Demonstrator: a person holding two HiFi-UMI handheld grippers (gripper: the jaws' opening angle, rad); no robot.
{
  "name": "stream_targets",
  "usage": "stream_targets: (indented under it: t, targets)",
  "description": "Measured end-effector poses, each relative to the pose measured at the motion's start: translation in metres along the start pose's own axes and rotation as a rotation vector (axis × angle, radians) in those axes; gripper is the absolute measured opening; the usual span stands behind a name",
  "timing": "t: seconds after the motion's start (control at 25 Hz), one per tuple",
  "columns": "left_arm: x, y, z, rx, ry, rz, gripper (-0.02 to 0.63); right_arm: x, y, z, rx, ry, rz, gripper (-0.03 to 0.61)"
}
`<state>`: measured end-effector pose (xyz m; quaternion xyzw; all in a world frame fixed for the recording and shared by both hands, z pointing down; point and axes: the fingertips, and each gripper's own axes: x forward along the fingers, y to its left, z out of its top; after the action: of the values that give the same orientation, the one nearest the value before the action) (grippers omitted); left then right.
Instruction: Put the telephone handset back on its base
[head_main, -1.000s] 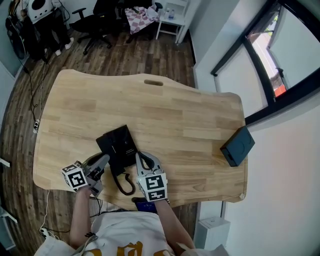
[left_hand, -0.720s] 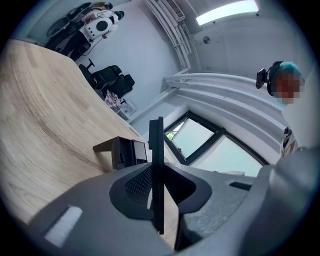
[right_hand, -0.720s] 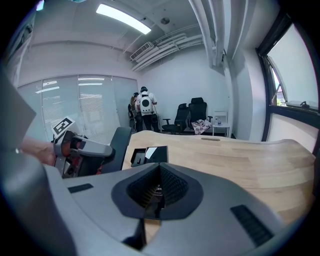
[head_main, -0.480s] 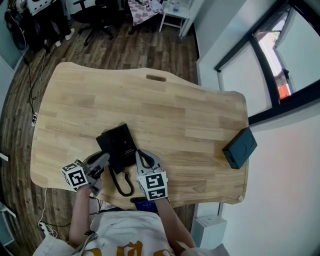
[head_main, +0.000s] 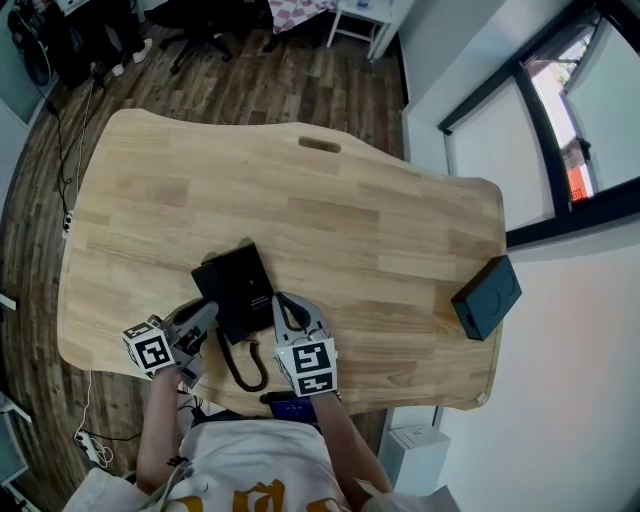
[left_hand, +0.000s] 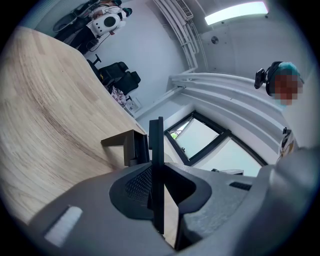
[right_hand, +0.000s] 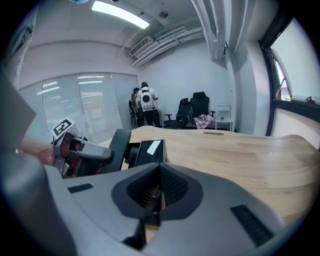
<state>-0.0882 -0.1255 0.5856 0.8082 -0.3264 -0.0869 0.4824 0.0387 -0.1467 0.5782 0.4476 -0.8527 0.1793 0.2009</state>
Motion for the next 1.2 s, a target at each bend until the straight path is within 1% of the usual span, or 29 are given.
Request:
stream_targets:
  t: [0.24,0.68,0.88,1.2]
  targets:
    - [0.007,0.007,-0.004,-0.014,0.013,0.005,0.071,0.007,-0.005,-0.005,0.007,0.012,0.007,0.006]
    - [0.013,0.016,-0.004,-0.049,0.008,0.01,0.071,0.017,-0.008,-0.018,0.027,0.041,0.034,0.006]
    - [0.016,0.018,-0.006,-0.069,0.007,0.006,0.071,0.02,-0.012,-0.022,0.031,0.039,0.035,0.006]
    - [0.021,0.024,-0.011,-0.081,0.027,0.017,0.071,0.018,-0.025,-0.025,0.043,0.047,0.023,0.006]
